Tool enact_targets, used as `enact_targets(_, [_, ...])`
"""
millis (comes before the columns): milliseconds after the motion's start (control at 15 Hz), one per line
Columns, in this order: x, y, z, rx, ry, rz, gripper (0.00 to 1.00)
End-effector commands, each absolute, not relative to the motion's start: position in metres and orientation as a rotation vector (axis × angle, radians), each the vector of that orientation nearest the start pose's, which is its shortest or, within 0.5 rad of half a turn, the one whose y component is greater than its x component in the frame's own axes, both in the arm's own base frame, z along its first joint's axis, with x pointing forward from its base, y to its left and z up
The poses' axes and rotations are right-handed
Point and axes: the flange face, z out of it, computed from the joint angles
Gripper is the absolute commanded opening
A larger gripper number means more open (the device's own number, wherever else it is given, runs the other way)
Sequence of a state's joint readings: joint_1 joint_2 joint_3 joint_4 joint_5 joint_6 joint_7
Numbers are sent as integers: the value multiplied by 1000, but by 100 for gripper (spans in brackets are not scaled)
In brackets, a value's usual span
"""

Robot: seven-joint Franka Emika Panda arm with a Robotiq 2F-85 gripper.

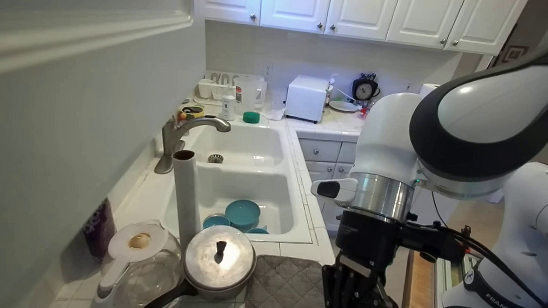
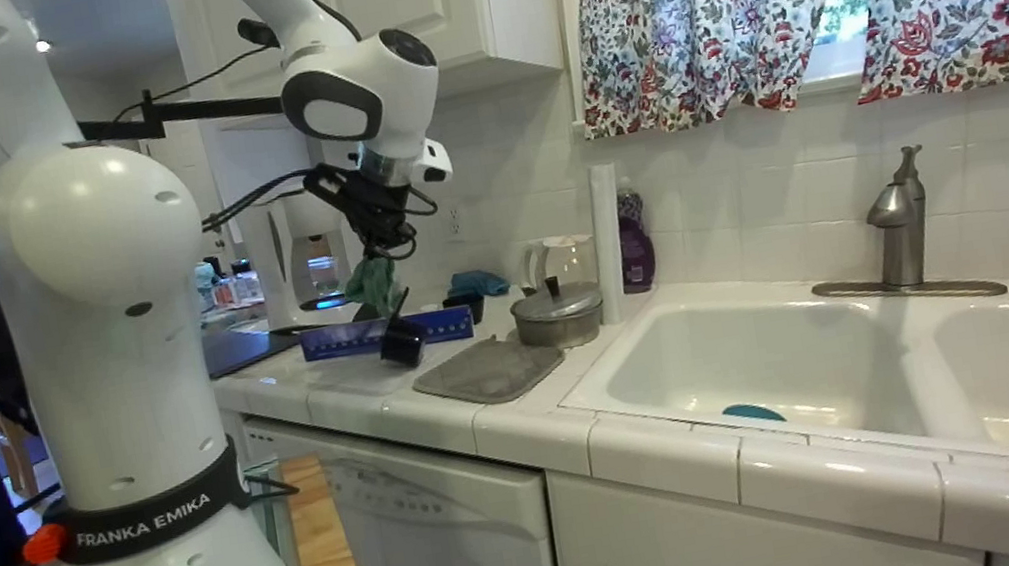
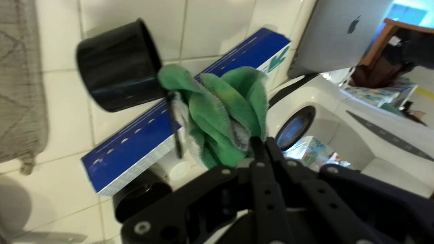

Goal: Remove the green towel from the black pot

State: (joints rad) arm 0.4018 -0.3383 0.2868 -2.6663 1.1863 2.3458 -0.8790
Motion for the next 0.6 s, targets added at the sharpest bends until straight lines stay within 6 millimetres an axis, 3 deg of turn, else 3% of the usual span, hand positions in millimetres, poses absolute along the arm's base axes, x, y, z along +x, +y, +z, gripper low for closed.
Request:
enact_targets(0, [300, 267, 352, -2268, -756, -152, 1])
enact_targets(333, [295, 272, 356, -2279, -774, -161, 1])
enact_targets(533, [283, 279, 372, -2207, -797, -101, 1])
